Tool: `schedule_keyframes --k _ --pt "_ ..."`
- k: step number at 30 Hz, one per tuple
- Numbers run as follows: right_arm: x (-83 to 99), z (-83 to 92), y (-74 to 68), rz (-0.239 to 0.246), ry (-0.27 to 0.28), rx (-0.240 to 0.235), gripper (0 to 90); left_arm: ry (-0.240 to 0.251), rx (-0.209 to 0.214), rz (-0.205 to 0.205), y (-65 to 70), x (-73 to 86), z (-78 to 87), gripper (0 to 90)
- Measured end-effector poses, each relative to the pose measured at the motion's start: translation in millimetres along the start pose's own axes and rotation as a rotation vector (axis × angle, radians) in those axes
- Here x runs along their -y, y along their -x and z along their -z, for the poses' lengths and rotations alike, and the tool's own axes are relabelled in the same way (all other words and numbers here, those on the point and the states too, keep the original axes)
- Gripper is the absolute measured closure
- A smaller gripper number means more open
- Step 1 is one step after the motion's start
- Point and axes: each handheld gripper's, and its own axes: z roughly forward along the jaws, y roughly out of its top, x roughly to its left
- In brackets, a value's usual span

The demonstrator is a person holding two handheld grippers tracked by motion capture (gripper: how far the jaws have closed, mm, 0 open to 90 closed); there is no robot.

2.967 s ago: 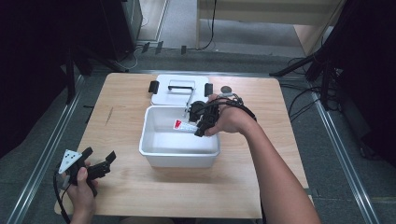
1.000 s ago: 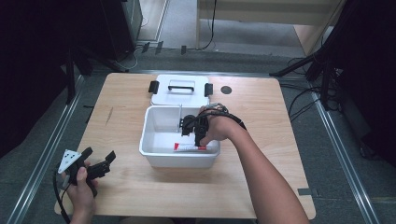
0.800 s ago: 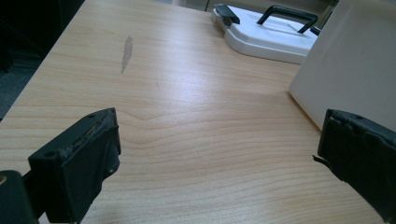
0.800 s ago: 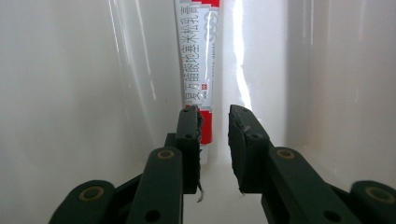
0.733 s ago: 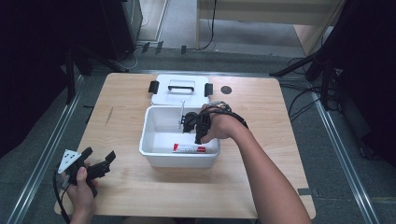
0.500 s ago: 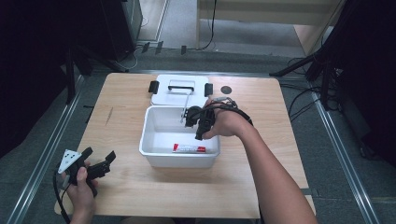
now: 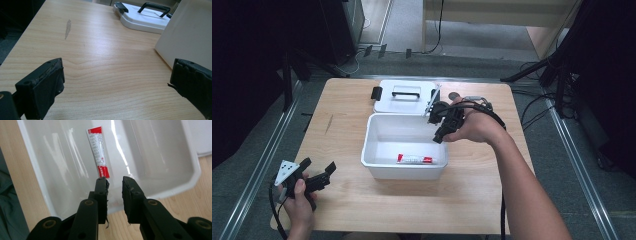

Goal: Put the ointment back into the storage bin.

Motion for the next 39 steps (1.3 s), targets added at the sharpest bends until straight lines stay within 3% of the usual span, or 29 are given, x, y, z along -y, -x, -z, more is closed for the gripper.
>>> schedule_keyframes --k 6,9,14,16,17,24,25,29,31,36,38,39 --pt "21.3 18.2 3.2 -0.066 0.009 0.006 71.0 0.003 -0.001 0.000 0.3 0.2 0.2 0.0" --pt "37.8 28.4 5.7 -0.107 0.029 0.015 64.9 0.003 -0.001 0.000 0.1 0.2 0.5 0.0" --pt "57.3 32.2 7.1 -0.142 0.033 0.012 61.7 0.001 0.000 0.001 -0.1 0.2 0.3 0.0" --pt "70.5 31.8 9.6 -0.194 0.045 0.001 62.0 0.000 -0.001 -0.005 0.2 0.2 0.4 0.0" --pt "83.2 29.7 11.7 -0.249 0.059 -0.001 57.6 0.001 -0.001 -0.004 0.3 0.2 0.4 0.0" --pt "117.8 18.7 13.5 -0.335 0.044 -0.006 55.1 -0.001 -0.003 -0.004 0.3 0.2 0.3 0.0" --pt "128.5 14.3 13.6 -0.367 0.041 -0.005 52.7 -0.004 -0.002 -0.007 0.3 0.1 0.4 0.0" --pt "144.5 6.9 13.3 -0.407 0.042 0.014 45.8 -0.001 -0.002 -0.010 0.9 0.3 0.2 0.0" --pt "161.3 -1.6 11.9 -0.463 0.072 0.030 39.5 0.001 -0.001 -0.008 0.6 0.4 0.5 0.0" --pt "185.1 -13.9 8.3 -0.507 0.143 0.074 27.4 -0.001 -0.003 -0.011 0.8 0.3 0.3 0.0" --pt "199.0 -21.7 6.4 -0.559 0.176 0.093 21.3 -0.001 -0.004 -0.011 1.2 0.3 0.4 0.0" --pt "209.6 -28.6 4.8 -0.595 0.184 0.114 14.0 -0.001 -0.003 -0.011 1.1 0.3 0.5 0.0"
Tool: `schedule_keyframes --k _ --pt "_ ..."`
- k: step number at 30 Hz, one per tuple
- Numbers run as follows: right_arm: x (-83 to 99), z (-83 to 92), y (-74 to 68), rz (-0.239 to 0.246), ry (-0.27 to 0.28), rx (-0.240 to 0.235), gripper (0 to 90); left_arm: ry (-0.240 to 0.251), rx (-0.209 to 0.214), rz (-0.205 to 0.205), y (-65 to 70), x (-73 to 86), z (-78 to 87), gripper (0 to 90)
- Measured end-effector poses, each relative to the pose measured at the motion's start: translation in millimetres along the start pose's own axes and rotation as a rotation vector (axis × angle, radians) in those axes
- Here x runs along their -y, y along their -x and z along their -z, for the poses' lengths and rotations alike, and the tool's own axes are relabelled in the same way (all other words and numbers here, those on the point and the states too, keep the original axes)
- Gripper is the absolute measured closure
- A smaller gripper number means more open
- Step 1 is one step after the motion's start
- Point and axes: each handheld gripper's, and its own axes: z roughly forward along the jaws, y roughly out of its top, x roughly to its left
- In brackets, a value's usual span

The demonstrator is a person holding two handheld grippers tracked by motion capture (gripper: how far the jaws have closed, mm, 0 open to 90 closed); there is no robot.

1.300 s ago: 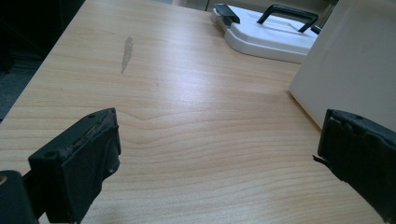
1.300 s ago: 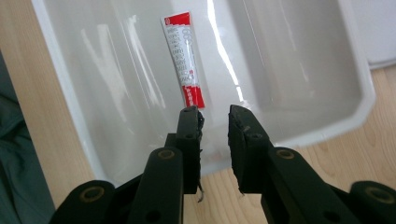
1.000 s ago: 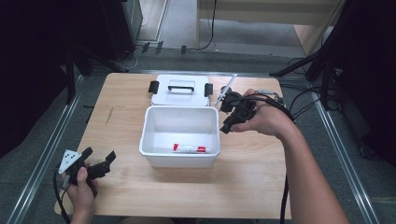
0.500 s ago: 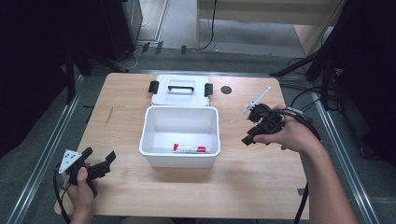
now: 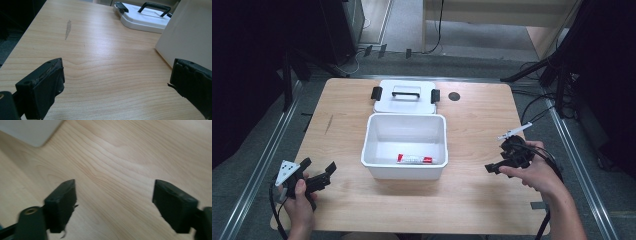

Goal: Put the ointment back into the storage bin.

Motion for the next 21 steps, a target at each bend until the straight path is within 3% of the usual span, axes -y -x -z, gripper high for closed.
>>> schedule_keyframes --k 1,2,3,4,10,12,13,14,21 --pt "0.0 0.0 0.0 0.000 0.000 0.000 14.0 0.000 0.000 0.000 0.0 0.0 0.0 0.0" --pt "11.5 -5.9 4.5 -0.055 0.018 0.015 5.4 0.000 -0.001 -0.001 0.3 0.1 0.0 0.0" --pt "11.5 -5.9 4.5 -0.055 0.018 0.015 5.4 0.000 -0.001 -0.001 0.3 0.1 0.0 0.0" --pt "22.4 -10.7 7.1 -0.087 0.043 0.023 0.0 0.000 0.001 -0.004 0.6 0.1 0.1 0.0" --pt "44.9 -16.3 14.4 -0.141 0.141 0.071 0.0 0.001 0.000 -0.004 0.7 0.2 0.1 0.0" --pt "57.6 -16.5 18.2 -0.157 0.217 0.111 0.0 0.002 0.001 -0.005 0.6 0.2 0.3 0.0" --pt "57.6 -16.5 18.2 -0.157 0.217 0.111 0.0 0.002 0.001 -0.005 0.6 0.2 0.3 0.0" --pt "66.9 -18.1 20.4 -0.161 0.267 0.125 0.0 0.003 0.000 -0.007 0.4 0.3 0.5 0.0" --pt "94.2 -26.0 22.9 -0.192 0.381 0.168 0.0 0.003 -0.001 -0.008 0.7 0.3 0.5 0.0"
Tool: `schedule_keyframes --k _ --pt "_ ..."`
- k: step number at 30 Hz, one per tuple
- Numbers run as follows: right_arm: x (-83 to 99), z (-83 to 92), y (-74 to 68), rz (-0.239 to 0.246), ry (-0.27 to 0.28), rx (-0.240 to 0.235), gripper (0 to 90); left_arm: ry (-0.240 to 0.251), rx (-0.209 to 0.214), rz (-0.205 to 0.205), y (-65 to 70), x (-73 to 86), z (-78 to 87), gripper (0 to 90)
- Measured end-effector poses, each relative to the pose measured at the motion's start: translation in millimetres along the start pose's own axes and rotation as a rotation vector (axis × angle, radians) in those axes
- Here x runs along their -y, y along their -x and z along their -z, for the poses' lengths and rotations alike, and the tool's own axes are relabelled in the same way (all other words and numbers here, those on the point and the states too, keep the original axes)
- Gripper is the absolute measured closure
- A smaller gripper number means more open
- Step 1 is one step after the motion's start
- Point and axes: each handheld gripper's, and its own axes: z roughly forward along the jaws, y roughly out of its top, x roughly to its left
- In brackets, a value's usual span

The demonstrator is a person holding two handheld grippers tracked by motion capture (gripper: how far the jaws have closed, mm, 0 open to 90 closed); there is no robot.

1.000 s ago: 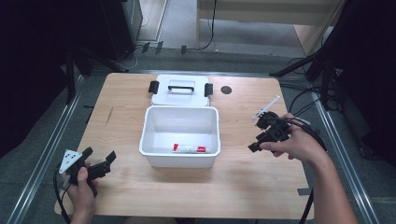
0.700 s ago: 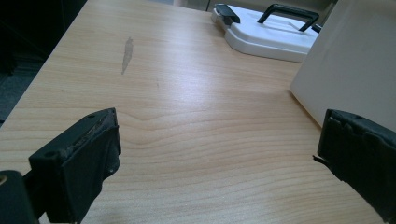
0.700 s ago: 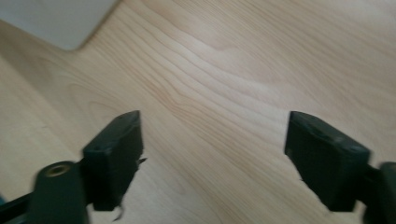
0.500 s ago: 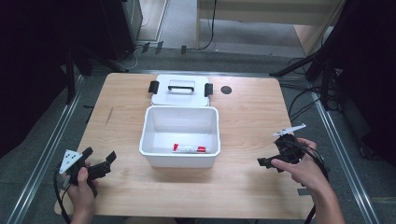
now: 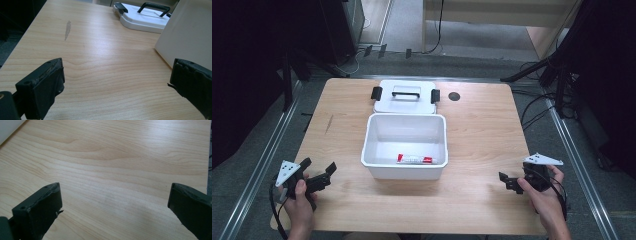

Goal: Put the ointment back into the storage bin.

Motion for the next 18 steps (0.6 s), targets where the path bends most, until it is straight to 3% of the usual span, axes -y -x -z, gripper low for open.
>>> schedule_keyframes --k 8,11,18 --pt "27.4 4.2 5.7 -0.037 0.116 0.044 0.0 -0.002 -0.003 -0.004 0.5 0.0 -0.3 0.0" --pt "39.5 5.9 9.2 -0.076 0.162 0.061 0.0 -0.005 -0.004 -0.010 0.9 0.0 -0.3 0.0" --pt "46.7 4.0 9.8 -0.091 0.167 0.099 0.0 -0.015 -0.008 -0.003 0.6 -0.5 -1.2 0.0"
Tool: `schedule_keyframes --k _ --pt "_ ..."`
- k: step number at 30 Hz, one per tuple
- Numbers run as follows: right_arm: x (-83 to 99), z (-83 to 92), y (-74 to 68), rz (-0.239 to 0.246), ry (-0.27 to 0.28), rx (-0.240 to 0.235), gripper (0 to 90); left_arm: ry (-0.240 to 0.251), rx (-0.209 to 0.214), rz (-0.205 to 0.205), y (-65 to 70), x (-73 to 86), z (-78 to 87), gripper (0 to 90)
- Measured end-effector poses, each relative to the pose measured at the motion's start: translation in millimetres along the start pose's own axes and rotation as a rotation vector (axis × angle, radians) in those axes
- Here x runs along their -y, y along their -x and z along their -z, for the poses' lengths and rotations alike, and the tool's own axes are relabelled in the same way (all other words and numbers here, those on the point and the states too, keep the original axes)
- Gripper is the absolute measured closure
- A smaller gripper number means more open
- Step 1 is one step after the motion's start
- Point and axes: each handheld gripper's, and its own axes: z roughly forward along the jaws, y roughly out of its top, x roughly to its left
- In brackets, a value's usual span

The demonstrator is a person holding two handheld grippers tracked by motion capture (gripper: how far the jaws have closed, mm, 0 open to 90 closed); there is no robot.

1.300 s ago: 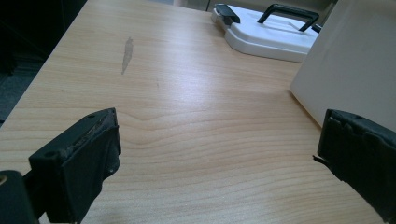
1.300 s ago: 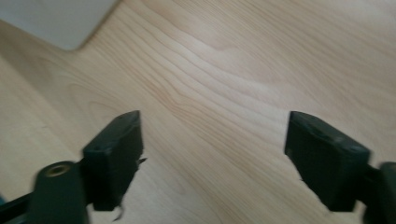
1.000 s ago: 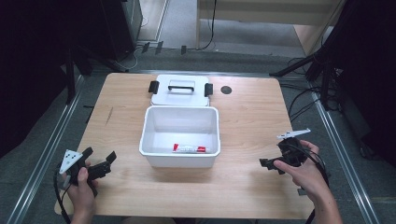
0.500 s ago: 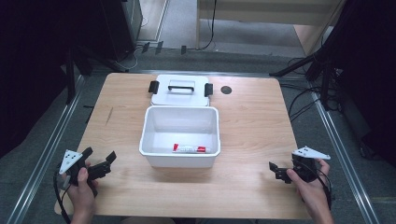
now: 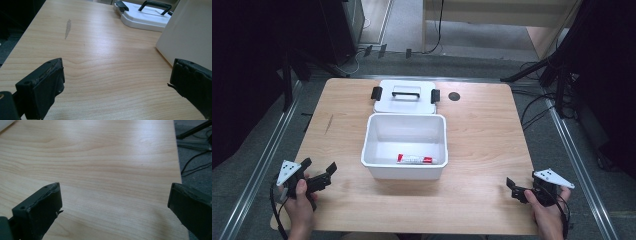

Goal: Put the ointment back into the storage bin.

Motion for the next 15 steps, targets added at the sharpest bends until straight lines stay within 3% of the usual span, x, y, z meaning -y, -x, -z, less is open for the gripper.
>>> schedule_keyframes --k 4,7,15 --pt "0.7 0.3 -1.2 0.009 0.003 0.009 0.0 -0.001 0.000 0.011 -0.4 -0.2 -0.8 0.0" --pt "0.5 -1.5 -6.5 0.044 -0.015 0.030 0.0 -0.006 -0.004 0.017 -1.0 -0.4 -1.0 0.0" --pt "0.5 -1.8 -8.2 0.032 -0.012 0.029 0.0 -0.018 -0.010 0.019 -0.7 -0.7 -1.7 0.0"
